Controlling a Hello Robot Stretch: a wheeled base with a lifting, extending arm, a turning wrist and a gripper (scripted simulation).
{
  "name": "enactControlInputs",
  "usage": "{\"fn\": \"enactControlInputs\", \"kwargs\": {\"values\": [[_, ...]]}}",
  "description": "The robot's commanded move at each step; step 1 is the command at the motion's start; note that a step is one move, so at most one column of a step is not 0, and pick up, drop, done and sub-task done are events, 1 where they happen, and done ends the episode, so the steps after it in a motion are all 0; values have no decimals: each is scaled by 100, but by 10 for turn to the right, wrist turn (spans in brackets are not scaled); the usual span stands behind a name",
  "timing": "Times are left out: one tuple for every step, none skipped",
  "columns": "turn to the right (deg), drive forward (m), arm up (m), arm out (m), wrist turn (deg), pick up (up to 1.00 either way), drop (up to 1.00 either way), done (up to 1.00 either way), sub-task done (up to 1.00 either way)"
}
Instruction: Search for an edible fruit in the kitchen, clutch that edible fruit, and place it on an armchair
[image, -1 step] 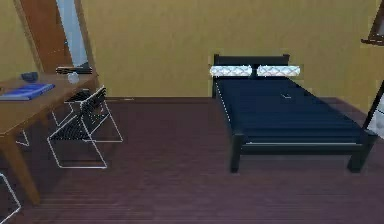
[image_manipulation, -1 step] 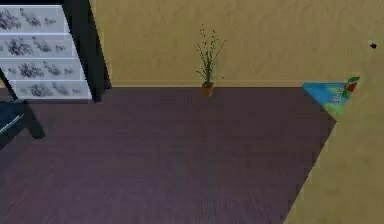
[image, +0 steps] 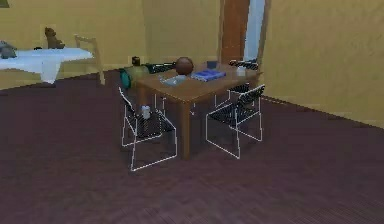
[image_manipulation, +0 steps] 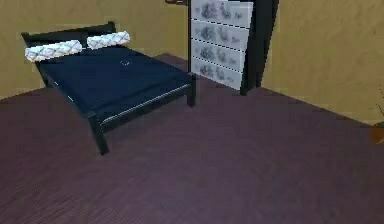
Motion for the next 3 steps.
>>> {"fn": "enactControlInputs", "kwargs": {"values": [[-330, 0, 0, 0, 0, 0, 0, 0, 0], [0, 100, 0, 0, 0, 0, 0, 0, 0], [-30, 0, 0, 0, 0, 0, 0, 0, 0]]}}
